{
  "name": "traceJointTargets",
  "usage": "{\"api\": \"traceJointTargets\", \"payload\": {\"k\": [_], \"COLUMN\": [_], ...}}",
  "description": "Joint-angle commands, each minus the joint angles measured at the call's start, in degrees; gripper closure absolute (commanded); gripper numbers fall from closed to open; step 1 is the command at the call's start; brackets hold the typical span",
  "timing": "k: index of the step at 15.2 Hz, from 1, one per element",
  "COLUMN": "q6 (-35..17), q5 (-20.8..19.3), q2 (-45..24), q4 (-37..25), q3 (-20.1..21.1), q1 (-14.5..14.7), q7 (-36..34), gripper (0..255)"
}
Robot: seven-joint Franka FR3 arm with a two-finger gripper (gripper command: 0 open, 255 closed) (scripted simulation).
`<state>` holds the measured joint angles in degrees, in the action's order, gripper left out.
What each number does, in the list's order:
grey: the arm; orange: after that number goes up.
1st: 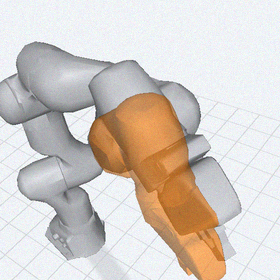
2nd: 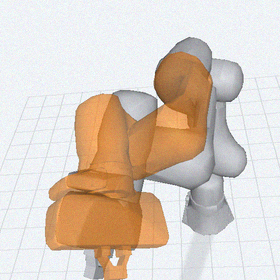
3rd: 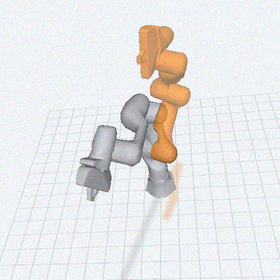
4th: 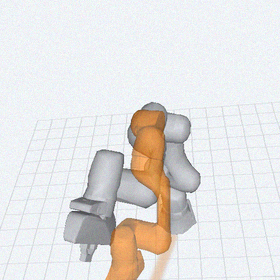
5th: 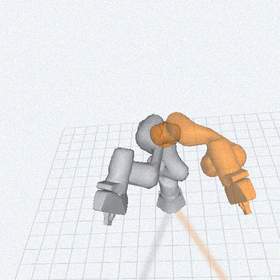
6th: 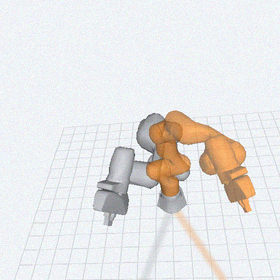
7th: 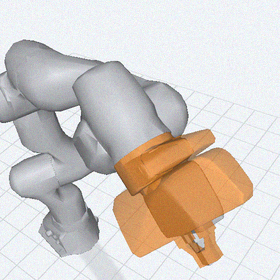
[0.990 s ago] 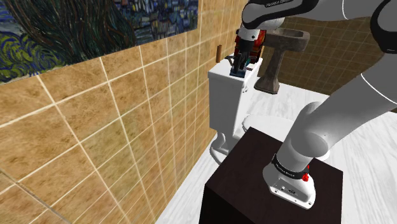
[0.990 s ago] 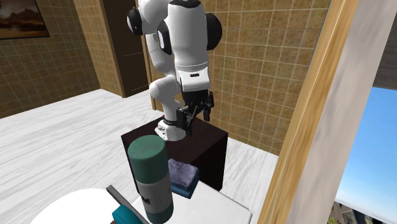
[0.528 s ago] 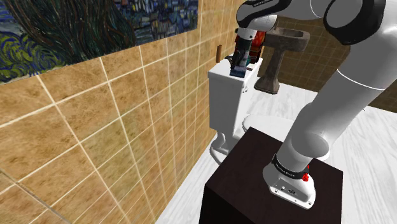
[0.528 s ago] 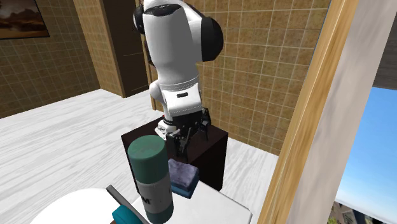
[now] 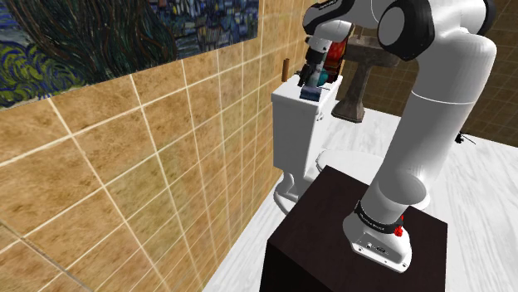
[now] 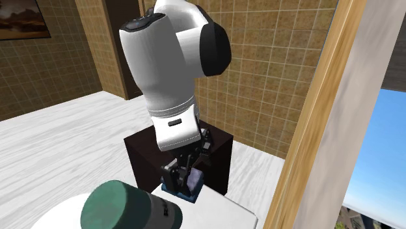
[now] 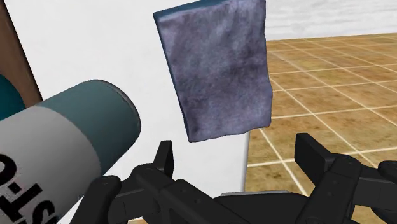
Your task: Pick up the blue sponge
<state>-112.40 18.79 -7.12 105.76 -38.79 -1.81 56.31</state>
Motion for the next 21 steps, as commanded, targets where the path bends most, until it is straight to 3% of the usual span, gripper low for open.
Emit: {"api": "traceJointTargets", "payload": {"k": [1, 6, 7, 16, 21], "q6": [-1.4, -3.7, -3.7, -3.7, -0.4], "q5": [0.5, 1.4, 1.5, 1.4, 0.1], "q2": [-0.3, -1.2, -1.2, -1.2, 0.0], "q4": [1.2, 3.0, 3.0, 3.0, 0.4], "q3": [0.1, 0.3, 0.2, 0.3, 0.0], "q1": [0.0, -0.1, -0.2, -0.1, 0.0], "q7": [0.6, 1.6, 1.7, 1.6, 0.2], "gripper": [0, 0, 255, 255, 255]}}
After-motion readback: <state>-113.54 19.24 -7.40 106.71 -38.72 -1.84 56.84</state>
